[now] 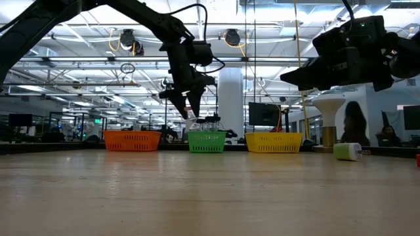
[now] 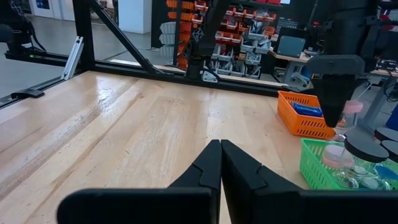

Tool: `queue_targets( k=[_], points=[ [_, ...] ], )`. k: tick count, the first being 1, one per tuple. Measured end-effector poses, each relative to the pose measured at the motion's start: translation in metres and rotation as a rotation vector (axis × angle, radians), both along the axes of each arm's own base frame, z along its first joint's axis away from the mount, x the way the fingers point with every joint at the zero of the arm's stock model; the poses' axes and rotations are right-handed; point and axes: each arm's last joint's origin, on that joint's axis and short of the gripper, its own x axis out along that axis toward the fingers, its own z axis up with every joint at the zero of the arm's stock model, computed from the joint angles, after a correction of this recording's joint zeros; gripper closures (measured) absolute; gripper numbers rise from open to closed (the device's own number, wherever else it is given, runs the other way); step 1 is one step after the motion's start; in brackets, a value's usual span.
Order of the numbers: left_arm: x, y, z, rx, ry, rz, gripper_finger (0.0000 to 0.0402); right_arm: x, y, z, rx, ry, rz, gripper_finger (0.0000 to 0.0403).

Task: Pick & Place Office items
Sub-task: Put the pink hourglass into the green bin, then put the green charger adapter into the yellow bin

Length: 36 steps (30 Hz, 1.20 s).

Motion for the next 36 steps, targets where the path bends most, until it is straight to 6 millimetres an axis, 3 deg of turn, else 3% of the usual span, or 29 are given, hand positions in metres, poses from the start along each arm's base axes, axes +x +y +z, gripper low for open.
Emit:
queue_targets(
  k=[9, 14, 17, 27, 31, 36],
  points=[
    [0.0, 0.0, -0.001, 0.003, 0.0, 0.021, 0.0206, 0.0, 0.0, 0.0, -0.002, -0.005, 0.0, 0.0403],
    [0.0, 0.0, -0.001, 0.002, -0.002, 0.029, 0.0136, 0.0, 0.0, 0.0, -0.002, -0.005, 0.0, 0.0403],
    [0.0, 0.0, -0.001, 0.003, -0.002, 0.026, 0.0117, 0.0, 0.0, 0.0, -0.002, -0.005, 0.0, 0.0403],
    [0.001, -0.01, 0.01, 0.017, -0.008, -0.035, 0.0109, 0.0, 0.0, 0.0, -0.002, -0.005, 0.0, 0.0403],
    [0.002, -0.02, 0.022, 0.049, -0.037, -0.069, 0.0108, 0.0, 0.0, 0.0, -0.003, -0.005, -0.001, 0.0403],
    [0.01, -0.033, 0.024, 0.049, -0.044, -0.108, 0.0108, 0.0, 0.0, 0.001, -0.004, -0.009, -0.002, 0.0403]
  ],
)
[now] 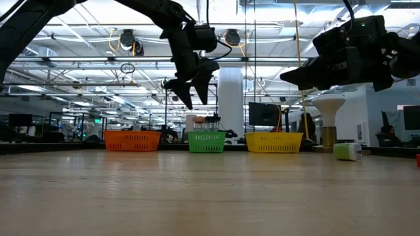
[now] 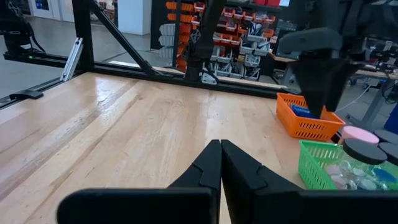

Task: Pick & Place Office items
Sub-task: Put the green charger adapter into the yellow bin

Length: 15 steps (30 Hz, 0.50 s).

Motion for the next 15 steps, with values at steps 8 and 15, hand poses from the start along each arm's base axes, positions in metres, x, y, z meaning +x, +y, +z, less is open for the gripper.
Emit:
queue_targets(
  k=[8, 15],
  points=[
    [0.018, -0.017, 0.004, 0.041, -0.082, -0.054, 0.0108, 0.0, 0.0, 0.001, 0.001, -0.013, 0.0, 0.0403],
    [0.042, -0.027, 0.016, 0.136, -0.29, -0.092, 0.0108, 0.0, 0.0, 0.001, 0.038, -0.008, -0.002, 0.0403]
  ],
)
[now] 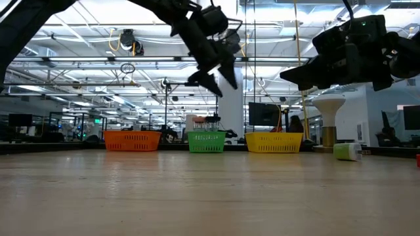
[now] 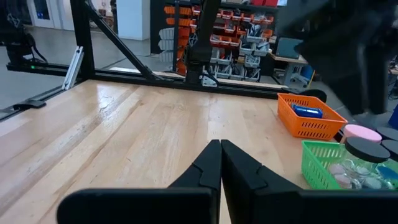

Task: Pick & Place Office items
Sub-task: Put the green charger adapter into the yellow bin

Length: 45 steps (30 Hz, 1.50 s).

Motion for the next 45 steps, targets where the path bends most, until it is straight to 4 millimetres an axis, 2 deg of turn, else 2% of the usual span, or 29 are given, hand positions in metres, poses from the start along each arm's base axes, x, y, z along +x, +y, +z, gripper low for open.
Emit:
queue_targets(
  k=[3, 6, 12, 16, 23, 27, 32, 37, 41, 45],
  points=[
    [0.006, -0.003, 0.004, 0.038, -0.05, -0.03, 0.0108, 0.0, 0.0, 0.0, 0.01, 0.001, 0.0, 0.0403],
    [0.006, -0.009, 0.002, 0.078, -0.008, -0.1, 0.0108, 0.0, 0.0, 0.0, 0.031, 0.003, -0.001, 0.0403],
    [0.02, -0.05, 0.002, 0.181, 0.024, -0.311, 0.0108, 0.0, 0.0, 0.0, 0.032, 0.003, -0.007, 0.0403],
    [0.027, -0.066, 0.003, 0.266, 0.018, -0.287, 0.0108, 0.0, 0.0, 0.0, 0.034, 0.003, -0.008, 0.0403],
    [0.029, -0.079, -0.025, 0.287, -0.067, -0.287, 0.0108, 0.0, 0.0, 0.0, 0.036, 0.003, -0.01, 0.0403],
    [0.005, -0.087, -0.021, 0.309, -0.182, -0.289, 0.0108, 0.0, 0.0, 0.0, 0.037, 0.006, -0.01, 0.0403],
    [-0.051, -0.101, -0.011, 0.353, -0.348, -0.273, 0.0108, 0.0, 0.0, -0.001, 0.038, 0.01, -0.01, 0.0403],
    [-0.101, -0.112, -0.016, 0.293, -0.464, -0.209, 0.0108, 0.0, -0.001, -0.001, 0.038, 0.01, -0.038, 0.0403],
    [-0.123, -0.116, -0.01, 0.29, -0.521, -0.194, 0.0108, 0.0, -0.002, -0.001, 0.039, 0.013, -0.058, 0.0403],
    [-0.13, -0.118, -0.004, 0.289, -0.545, -0.188, 0.0108, 0.0, -0.002, -0.003, 0.052, 0.028, -0.064, 0.0403]
  ],
)
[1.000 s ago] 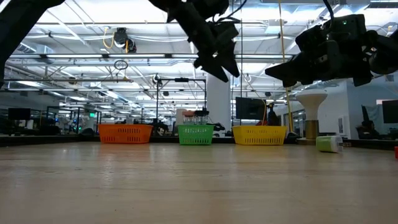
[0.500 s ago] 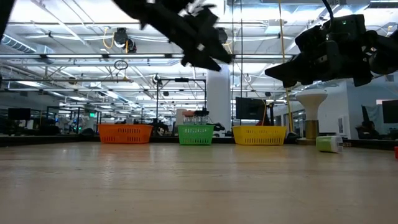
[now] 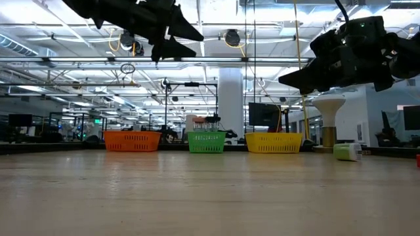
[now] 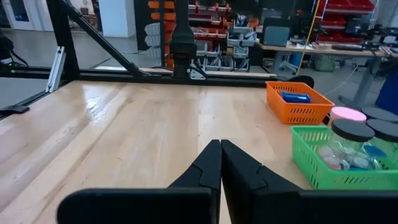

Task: Pick & Place Office items
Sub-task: Put the green charger adapter into the yellow bin

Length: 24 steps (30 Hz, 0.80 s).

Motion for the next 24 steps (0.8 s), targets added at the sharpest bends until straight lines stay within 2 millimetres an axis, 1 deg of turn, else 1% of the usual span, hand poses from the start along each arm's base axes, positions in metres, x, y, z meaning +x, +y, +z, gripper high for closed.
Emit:
queue_targets(
  k=[6, 9, 12, 14, 17, 20, 22, 24],
  points=[
    [0.001, 0.002, 0.005, -0.007, -0.064, 0.009, 0.0108, 0.0, -0.001, -0.004, 0.032, 0.037, -0.054, 0.0403],
    [0.002, 0.003, 0.006, 0.046, -0.065, -0.001, 0.0108, 0.0, -0.001, -0.005, 0.073, 0.05, -0.067, 0.0403],
    [0.002, -0.003, 0.002, 0.109, -0.074, -0.037, 0.0108, 0.001, 0.0, -0.007, 0.095, 0.065, -0.12, 0.0403],
    [0.0, -0.009, -0.006, 0.129, -0.103, -0.059, 0.0108, 0.002, 0.003, -0.009, 0.091, 0.084, -0.144, 0.0403],
    [-0.008, -0.015, -0.028, 0.124, -0.131, -0.071, 0.0108, 0.004, 0.008, -0.009, 0.083, 0.091, -0.159, 0.0403],
    [-0.019, -0.019, -0.049, 0.085, -0.171, -0.071, 0.0107, 0.007, 0.013, -0.008, 0.086, 0.099, -0.172, 0.0403],
    [-0.025, -0.022, -0.058, 0.055, -0.185, -0.086, 0.0107, 0.012, 0.016, -0.005, 0.107, 0.134, -0.176, 0.0403],
    [-0.028, -0.025, -0.065, 0.012, -0.187, -0.093, 0.0107, 0.02, 0.019, -0.002, 0.131, 0.206, -0.192, 0.0403]
  ],
)
